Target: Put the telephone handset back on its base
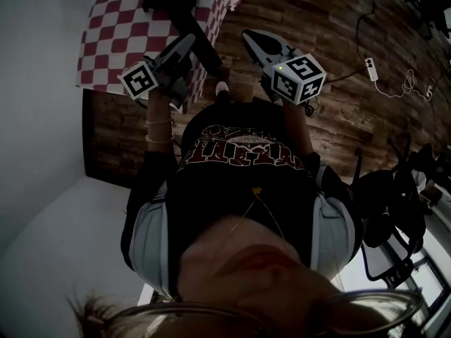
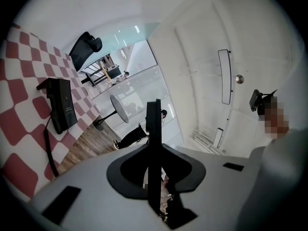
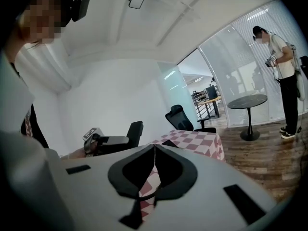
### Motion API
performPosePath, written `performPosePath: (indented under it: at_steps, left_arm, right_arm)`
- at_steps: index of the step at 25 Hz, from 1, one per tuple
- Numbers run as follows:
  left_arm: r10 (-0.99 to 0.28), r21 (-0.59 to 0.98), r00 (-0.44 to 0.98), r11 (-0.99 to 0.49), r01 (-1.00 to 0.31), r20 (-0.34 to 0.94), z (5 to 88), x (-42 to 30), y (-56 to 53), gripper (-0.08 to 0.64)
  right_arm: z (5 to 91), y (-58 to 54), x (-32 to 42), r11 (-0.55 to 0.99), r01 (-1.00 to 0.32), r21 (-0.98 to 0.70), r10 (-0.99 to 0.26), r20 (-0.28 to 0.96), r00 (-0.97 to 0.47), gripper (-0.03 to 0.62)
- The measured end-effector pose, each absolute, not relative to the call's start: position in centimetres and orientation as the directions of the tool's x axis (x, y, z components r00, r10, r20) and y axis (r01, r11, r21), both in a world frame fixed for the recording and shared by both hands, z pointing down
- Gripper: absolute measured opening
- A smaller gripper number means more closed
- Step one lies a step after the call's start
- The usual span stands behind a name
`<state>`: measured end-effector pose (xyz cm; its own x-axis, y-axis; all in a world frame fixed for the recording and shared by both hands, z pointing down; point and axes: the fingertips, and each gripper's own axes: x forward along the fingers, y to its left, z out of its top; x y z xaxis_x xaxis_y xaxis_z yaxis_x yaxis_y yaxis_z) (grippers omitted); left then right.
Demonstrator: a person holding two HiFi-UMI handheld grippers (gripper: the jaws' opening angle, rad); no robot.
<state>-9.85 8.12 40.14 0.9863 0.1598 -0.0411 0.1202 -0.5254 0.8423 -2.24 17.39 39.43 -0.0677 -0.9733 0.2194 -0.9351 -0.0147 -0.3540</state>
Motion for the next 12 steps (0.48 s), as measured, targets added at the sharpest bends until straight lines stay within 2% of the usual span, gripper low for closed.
performPosePath:
  at_steps: [12]
  left_arm:
    - [0.210,0.839,0.977,-0.523,0.149,-0.042,39.1,-8.8,7.5,0.083]
  right_arm:
    - [38.8,16.2,-1.8,-0.037,-0.932,-0.361,-0.978,0.205,-0.041,0.020]
